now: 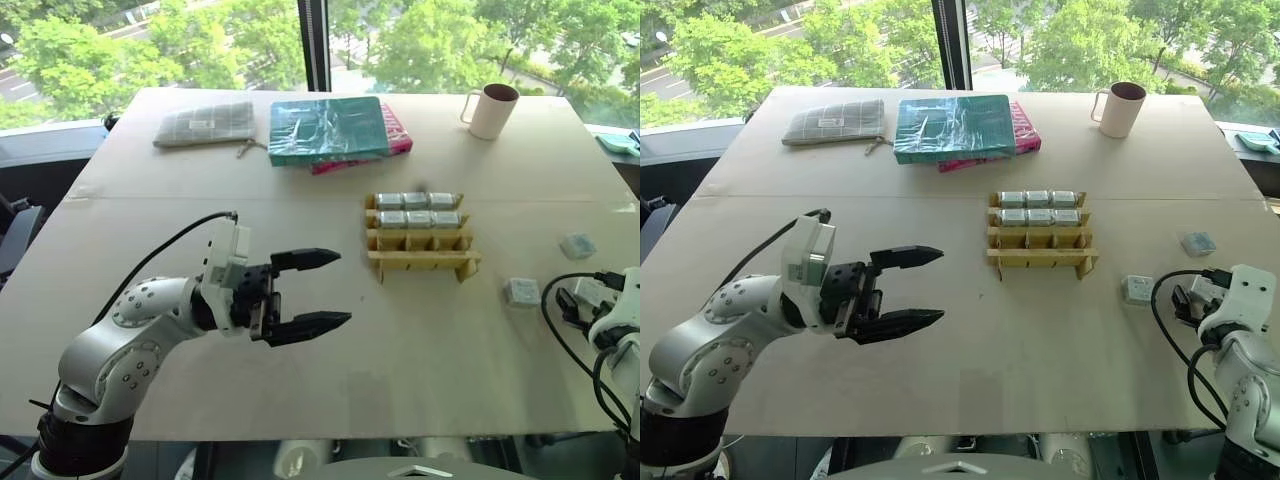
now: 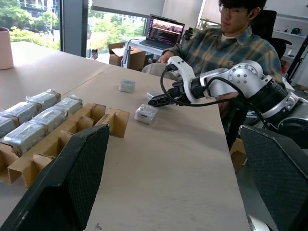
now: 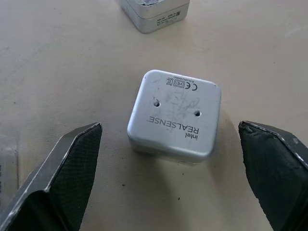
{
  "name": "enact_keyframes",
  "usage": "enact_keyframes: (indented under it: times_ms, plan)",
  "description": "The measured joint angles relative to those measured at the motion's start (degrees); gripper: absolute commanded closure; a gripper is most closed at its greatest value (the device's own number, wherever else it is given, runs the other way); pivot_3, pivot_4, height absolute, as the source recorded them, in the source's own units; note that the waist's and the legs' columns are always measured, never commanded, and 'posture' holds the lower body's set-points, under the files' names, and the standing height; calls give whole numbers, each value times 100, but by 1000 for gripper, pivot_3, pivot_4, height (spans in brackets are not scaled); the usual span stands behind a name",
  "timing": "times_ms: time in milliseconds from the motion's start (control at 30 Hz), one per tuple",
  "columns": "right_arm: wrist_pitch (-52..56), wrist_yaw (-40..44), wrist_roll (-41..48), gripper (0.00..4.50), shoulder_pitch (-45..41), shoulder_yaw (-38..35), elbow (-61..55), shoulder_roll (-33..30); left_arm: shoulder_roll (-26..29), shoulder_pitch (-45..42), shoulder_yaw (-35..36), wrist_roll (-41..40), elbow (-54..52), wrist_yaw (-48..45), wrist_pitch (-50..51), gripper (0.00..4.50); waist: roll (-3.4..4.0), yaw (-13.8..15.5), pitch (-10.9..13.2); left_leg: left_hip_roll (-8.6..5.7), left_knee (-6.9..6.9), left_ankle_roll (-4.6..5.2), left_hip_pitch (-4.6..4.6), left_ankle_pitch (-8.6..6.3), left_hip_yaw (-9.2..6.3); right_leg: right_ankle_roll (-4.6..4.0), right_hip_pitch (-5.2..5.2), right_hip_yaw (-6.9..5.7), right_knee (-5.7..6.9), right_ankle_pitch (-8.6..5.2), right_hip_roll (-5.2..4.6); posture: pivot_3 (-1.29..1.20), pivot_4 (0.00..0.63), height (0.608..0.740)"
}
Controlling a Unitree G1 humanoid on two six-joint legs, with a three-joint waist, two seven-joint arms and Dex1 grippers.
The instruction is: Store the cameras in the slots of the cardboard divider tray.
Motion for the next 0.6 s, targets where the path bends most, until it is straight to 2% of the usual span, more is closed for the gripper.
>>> enact_keyframes:
  times_ms: [167,300,367,433,600]
  plan:
    - [0,-10,-6,0,-98,22,28,0,68,0,0,0,0,-159,-43,32,0,-25,0,0,0,1,0,0,0,0,0,0,0,0,0,0,150,740]
    - [1,-17,-24,1211,-181,62,99,-2,108,-4,0,2,1,-257,-73,0,0,-55,0,0,0,0,-1,0,0,0,0,0,0,0,0,0,150,740]
    - [-3,-17,-60,2377,-188,122,148,-8,111,-23,-2,2,8,-280,-81,0,0,-74,0,0,0,0,-1,0,0,0,0,0,-1,0,0,0,150,740]
    - [-3,-11,-90,2589,-190,170,148,-28,111,-73,-6,3,12,-277,-82,0,-1,-89,0,0,0,0,-1,0,-1,1,0,-1,-1,0,0,0,150,740]
    - [-131,153,-276,2588,114,459,-7,-398,-64,-195,-13,-1,41,276,115,0,0,-81,1,-4,0,1,-3,0,-5,8,1,-2,-1,4,-3,0,150,740]
